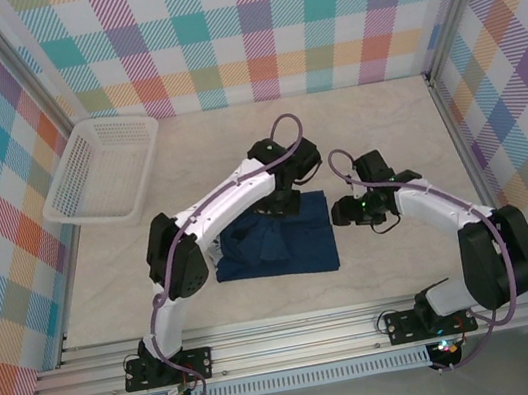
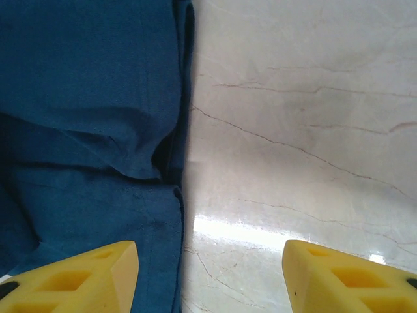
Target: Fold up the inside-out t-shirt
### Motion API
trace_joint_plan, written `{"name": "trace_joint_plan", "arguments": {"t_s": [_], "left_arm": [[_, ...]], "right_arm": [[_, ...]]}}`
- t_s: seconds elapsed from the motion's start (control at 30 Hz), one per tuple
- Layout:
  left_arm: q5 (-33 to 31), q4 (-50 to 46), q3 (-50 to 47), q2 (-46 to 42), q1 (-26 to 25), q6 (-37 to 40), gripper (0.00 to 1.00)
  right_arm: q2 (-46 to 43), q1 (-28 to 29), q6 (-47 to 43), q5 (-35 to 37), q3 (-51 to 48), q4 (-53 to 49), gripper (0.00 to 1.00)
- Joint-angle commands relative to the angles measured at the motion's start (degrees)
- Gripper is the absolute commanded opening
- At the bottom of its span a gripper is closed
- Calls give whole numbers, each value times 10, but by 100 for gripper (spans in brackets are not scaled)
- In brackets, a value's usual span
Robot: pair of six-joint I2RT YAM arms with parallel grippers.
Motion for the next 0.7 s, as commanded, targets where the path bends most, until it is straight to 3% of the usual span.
{"name": "trace_joint_plan", "arguments": {"t_s": [0.0,0.2,0.67], "left_arm": [[12,-32,28,-3,-7,22,0],[40,-15,29,-8,-7,56,0],[131,47,4,-4,-9,93,0]], "right_arm": [[1,-5,20,-53,-16,31,60],[50,-4,63,-183,-39,123,51],[125,-2,76,-198,-39,160,39]]}}
